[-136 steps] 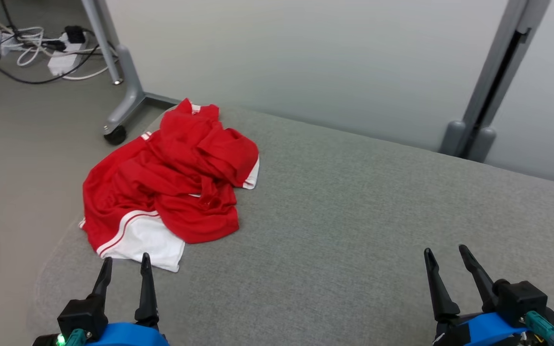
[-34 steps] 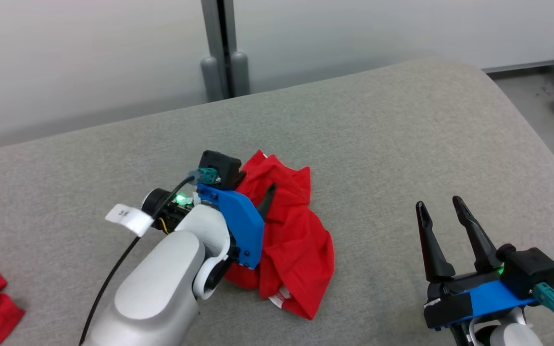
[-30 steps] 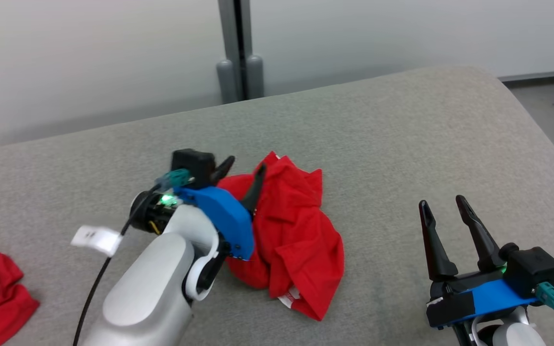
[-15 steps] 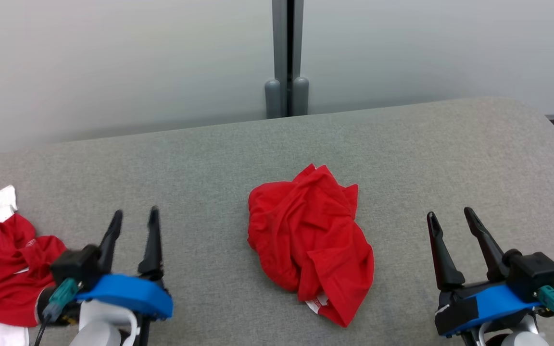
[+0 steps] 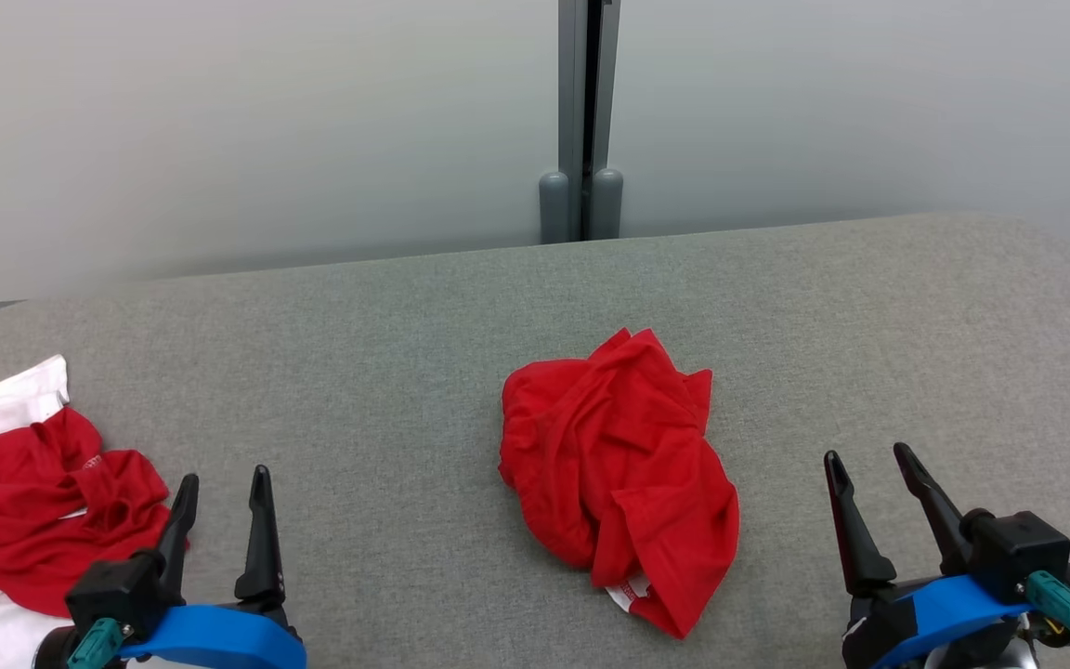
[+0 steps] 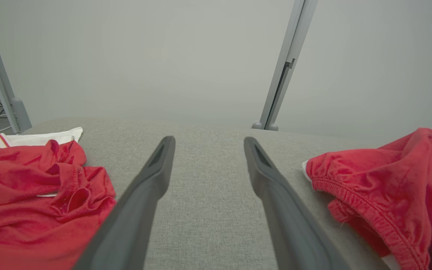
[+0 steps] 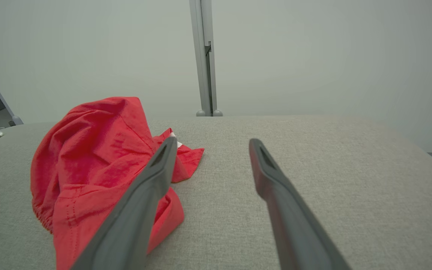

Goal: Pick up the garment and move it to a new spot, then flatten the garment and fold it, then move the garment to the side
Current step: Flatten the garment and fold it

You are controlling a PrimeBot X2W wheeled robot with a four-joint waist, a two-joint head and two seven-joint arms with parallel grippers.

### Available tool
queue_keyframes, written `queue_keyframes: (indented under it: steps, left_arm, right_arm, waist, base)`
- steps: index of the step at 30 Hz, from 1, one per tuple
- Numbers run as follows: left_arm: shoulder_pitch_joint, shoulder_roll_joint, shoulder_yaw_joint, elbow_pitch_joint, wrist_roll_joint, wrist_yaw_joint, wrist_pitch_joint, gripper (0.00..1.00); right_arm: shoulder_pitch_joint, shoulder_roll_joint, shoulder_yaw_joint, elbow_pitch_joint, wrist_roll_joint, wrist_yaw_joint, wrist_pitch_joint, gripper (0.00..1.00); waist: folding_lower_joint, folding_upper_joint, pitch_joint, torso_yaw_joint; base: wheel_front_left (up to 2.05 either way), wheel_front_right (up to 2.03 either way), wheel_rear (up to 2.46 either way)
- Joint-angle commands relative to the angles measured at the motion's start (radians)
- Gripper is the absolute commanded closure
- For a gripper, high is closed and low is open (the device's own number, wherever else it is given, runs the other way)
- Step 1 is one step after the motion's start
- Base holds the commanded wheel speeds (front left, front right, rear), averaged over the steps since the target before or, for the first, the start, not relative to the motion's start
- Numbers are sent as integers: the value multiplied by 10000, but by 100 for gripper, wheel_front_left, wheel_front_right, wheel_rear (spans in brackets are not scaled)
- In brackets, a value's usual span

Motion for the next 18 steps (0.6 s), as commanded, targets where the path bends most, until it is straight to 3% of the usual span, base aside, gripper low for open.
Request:
queue_keyframes:
  steps: [1,10,18]
  left_arm:
    - [18,28,-64,-38,13,-10,25,0]
    - [-100,-35,-117,-64,-141,19,236,0]
    - [-254,0,-119,-288,-163,78,264,0]
  right_arm:
    - [144,-42,0,24,85,1,-13,0]
    - [-1,-41,361,68,133,1,-39,0]
    - [-370,-42,2600,-48,125,1,835,0]
  waist:
    - [1,0,11,-3]
    - [1,0,101,-31]
    - [1,0,358,113]
  base:
    - [0,0,0]
    - [0,0,0]
    - [0,0,0]
